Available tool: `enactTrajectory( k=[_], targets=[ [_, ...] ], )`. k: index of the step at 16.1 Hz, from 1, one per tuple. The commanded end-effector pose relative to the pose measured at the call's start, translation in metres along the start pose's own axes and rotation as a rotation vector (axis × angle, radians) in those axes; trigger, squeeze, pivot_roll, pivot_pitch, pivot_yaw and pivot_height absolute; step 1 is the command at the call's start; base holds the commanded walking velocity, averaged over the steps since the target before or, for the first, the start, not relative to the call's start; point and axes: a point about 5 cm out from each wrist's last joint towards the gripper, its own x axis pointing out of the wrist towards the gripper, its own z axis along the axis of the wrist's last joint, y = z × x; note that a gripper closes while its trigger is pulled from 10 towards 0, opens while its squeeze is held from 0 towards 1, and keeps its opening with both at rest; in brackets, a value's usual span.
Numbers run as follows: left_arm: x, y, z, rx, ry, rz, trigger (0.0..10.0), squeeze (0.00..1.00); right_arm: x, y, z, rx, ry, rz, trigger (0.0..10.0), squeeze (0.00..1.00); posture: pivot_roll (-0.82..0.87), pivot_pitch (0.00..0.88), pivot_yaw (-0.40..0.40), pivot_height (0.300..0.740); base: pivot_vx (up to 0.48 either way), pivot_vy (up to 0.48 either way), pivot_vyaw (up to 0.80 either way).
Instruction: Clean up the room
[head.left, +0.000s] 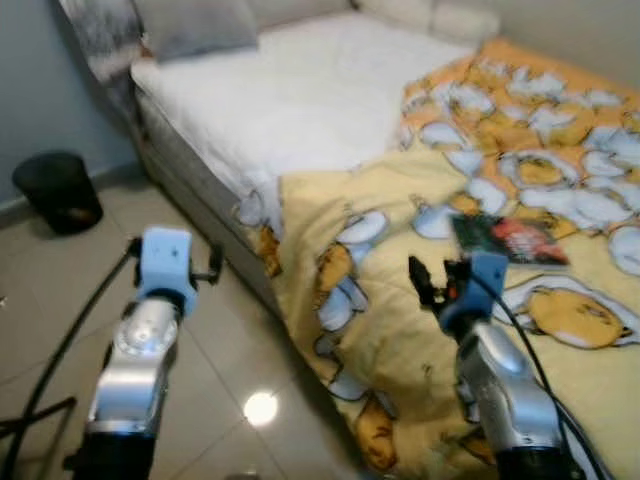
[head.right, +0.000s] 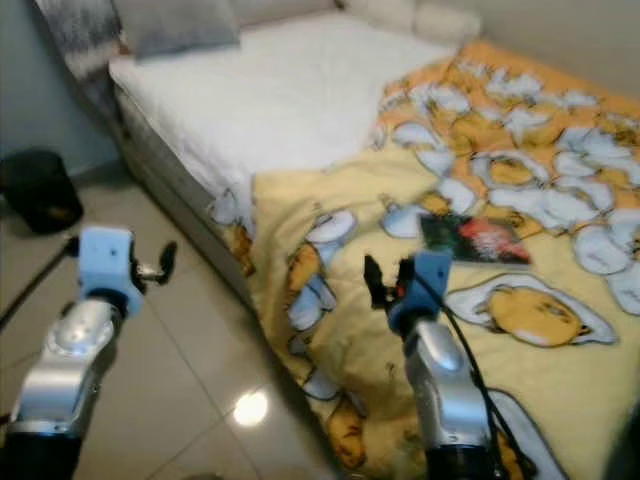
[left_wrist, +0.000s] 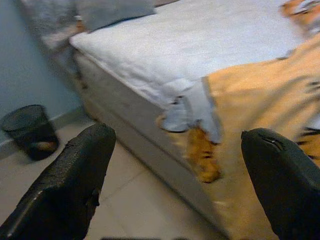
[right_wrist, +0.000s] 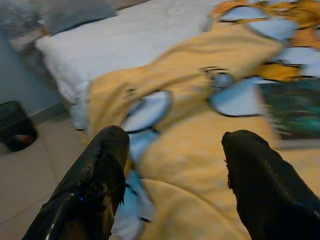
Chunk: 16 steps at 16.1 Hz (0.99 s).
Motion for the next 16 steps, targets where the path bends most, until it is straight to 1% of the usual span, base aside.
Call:
enactTrajectory(
  k=[1,4,5,6,8,12,15,16],
  targets=[
    [-0.0005,0.0003,0.0018,0.017,-0.009,-0.013,10.0,0.99,0.0021,-0.0002,0.0047,0.006,-0.012,-0.005,10.0,0.0,0.01,0.0,-0.023,0.74,0.0,0.0,0.0],
    [-0.0013,-0.0019,0.0027,0.014,-0.015,-0.046,10.0,0.99,0.0025,-0.0006,0.0056,0.01,-0.015,-0.008,10.0,0.0,0.01,0.0,-0.023,0.74,0.0,0.0,0.0],
    [-0.0014,-0.0019,0.0027,0.013,-0.015,-0.048,10.0,0.99,0.0027,-0.0011,0.005,0.022,-0.006,-0.014,10.0,0.0,0.01,0.0,-0.022,0.74,0.281,0.0,0.0],
    [-0.0015,-0.0019,0.0027,0.012,-0.016,-0.053,10.0,0.99,0.0029,-0.0016,0.005,0.021,-0.003,-0.017,10.0,0.0,0.01,0.0,-0.022,0.74,0.307,0.0,-0.52],
    [-0.0015,-0.0019,0.0029,0.015,-0.015,-0.066,10.0,1.0,0.0031,-0.0018,0.0046,0.017,0.005,-0.02,10.0,0.0,0.01,0.0,-0.022,0.74,0.319,0.0,-0.8],
    [-0.0015,-0.0032,0.0019,0.015,-0.011,-0.087,10.0,0.99,0.0037,-0.0017,0.005,-0.008,0.004,-0.017,10.0,0.0,0.01,0.0,-0.023,0.74,0.337,0.0,0.0],
    [-0.0011,-0.0045,0.0011,0.015,-0.009,-0.096,10.0,0.99,0.0046,-0.0012,0.0043,-0.002,0.016,-0.017,10.0,0.0,0.01,0.0,-0.023,0.74,0.347,0.0,-0.6],
    [-0.0009,-0.0053,0.001,0.017,-0.009,-0.1,10.0,0.99,0.0042,-0.0022,0.0048,-0.01,0.008,-0.022,10.0,0.0,0.01,0.0,-0.023,0.74,0.349,0.0,0.0]
  ],
)
